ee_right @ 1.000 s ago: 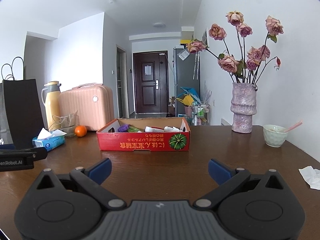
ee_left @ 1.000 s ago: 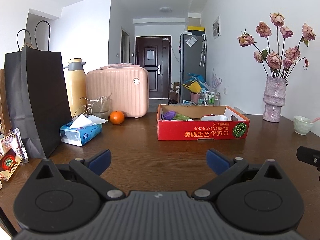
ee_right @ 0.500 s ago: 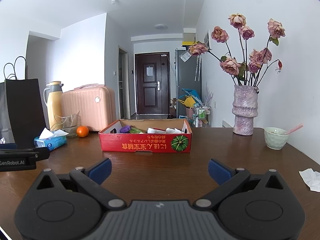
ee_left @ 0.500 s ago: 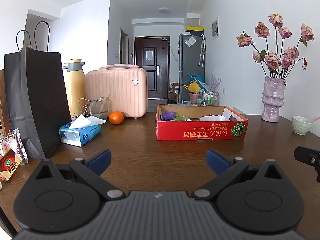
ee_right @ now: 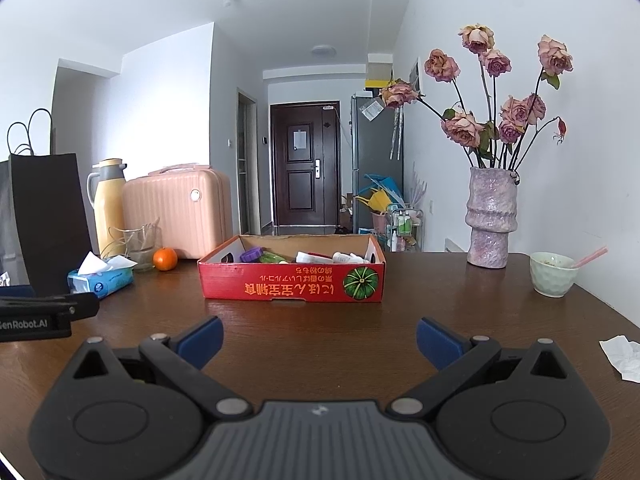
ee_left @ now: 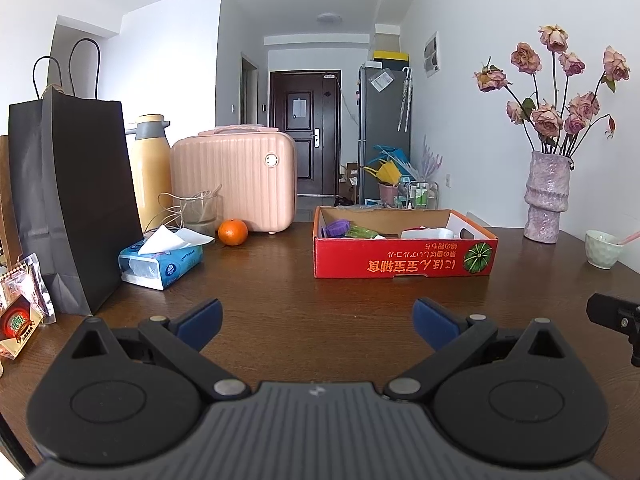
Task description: Organize rigid objects
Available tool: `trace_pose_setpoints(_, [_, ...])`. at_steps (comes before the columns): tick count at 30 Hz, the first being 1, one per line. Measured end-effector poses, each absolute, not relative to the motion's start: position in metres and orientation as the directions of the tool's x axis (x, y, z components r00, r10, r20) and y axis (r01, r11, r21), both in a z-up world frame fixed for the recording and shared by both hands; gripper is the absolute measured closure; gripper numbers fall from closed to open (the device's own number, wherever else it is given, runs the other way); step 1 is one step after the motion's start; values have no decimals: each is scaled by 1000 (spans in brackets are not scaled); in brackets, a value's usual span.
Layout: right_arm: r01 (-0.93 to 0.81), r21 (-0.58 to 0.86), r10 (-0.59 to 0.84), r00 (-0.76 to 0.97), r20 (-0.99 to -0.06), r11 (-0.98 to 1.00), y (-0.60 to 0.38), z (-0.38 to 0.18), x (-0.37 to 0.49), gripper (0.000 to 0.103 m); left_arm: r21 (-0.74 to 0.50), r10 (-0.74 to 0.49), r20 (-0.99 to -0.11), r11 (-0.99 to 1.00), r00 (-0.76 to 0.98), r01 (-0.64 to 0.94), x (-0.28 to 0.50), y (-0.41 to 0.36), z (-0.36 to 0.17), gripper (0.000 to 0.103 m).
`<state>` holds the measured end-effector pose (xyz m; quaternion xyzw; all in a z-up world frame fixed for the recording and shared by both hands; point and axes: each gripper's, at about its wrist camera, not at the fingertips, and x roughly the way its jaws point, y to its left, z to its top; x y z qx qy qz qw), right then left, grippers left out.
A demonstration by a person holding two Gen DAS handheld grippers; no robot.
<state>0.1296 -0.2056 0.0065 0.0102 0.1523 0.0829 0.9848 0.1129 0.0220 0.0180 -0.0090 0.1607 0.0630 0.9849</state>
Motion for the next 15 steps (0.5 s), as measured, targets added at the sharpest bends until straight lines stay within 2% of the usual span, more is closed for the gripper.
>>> trace_pose_setpoints(15, [-160,46,166,936,-311,986,-205,3,132,0,-22,111,-320,992,941,-124,115,27,14,0])
